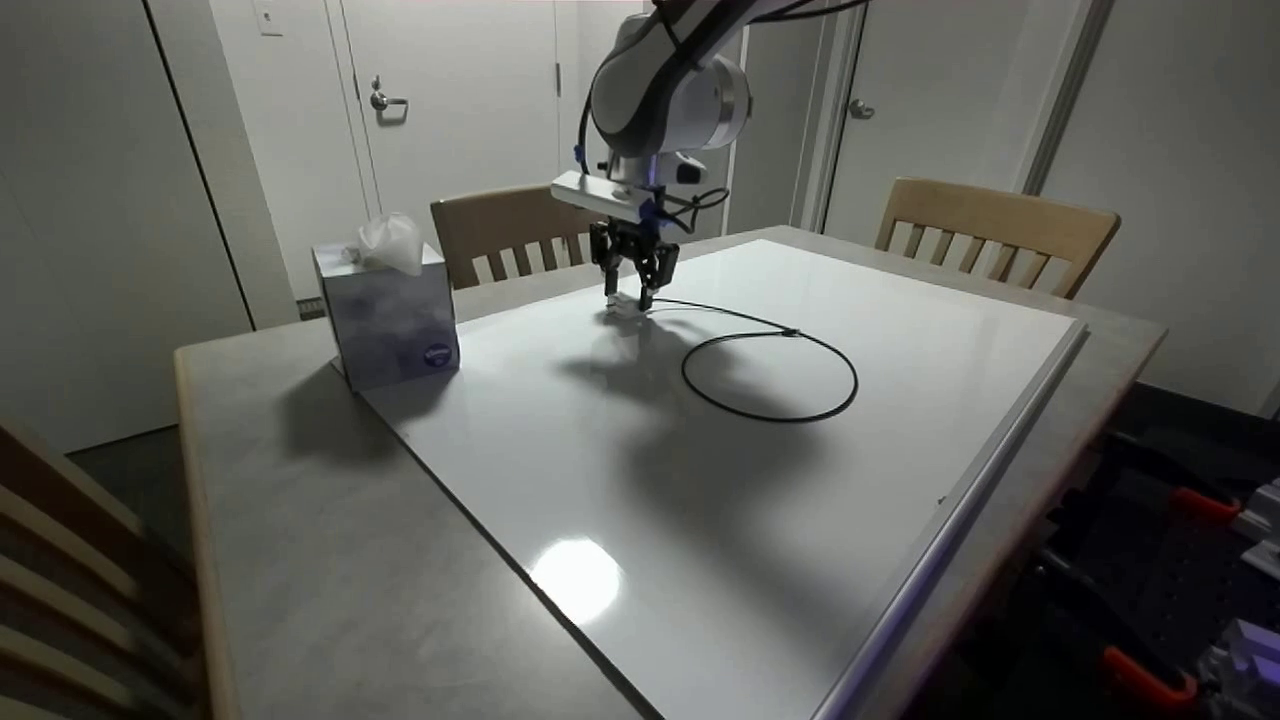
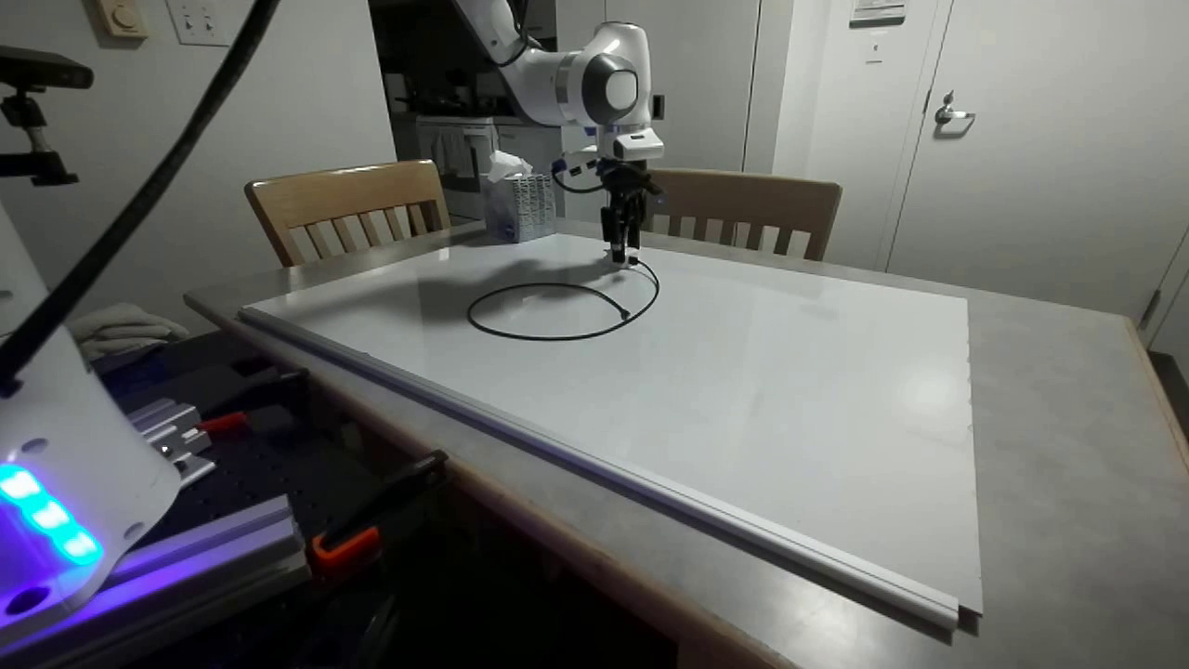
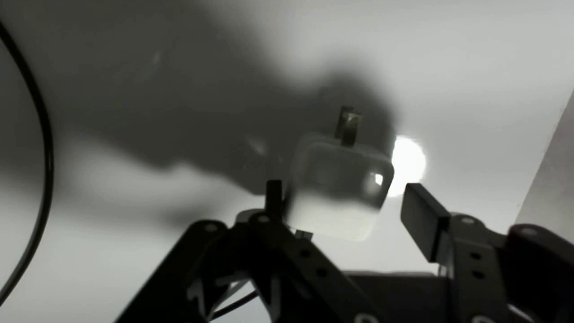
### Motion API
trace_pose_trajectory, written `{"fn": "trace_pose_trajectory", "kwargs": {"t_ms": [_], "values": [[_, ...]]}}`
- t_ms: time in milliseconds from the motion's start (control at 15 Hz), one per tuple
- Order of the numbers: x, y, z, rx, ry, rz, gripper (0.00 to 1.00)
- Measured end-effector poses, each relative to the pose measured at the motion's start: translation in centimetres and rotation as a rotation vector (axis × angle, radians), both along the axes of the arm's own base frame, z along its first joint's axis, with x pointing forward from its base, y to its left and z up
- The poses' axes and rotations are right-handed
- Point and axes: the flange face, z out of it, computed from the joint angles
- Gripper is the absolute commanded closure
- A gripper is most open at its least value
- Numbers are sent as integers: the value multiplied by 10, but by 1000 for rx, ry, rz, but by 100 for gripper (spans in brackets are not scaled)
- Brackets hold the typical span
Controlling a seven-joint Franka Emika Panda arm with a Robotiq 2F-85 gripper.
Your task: Unwind the charger cable and stretch it along the board
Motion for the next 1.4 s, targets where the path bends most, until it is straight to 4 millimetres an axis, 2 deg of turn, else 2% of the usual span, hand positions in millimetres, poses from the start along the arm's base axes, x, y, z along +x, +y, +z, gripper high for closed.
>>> {"fn": "trace_pose_trajectory", "kwargs": {"t_ms": [133, 800, 1133, 1333, 1400], "values": [[0, 0, 0, 2, 0, 0, 71], [0, -4, 1, 0, 0, -5, 71], [-11, -24, 1, -19, -14, -74, 71], [-29, -38, 0, -30, -32, -125, 71], [-37, -44, 0, -34, -34, -143, 46]]}}
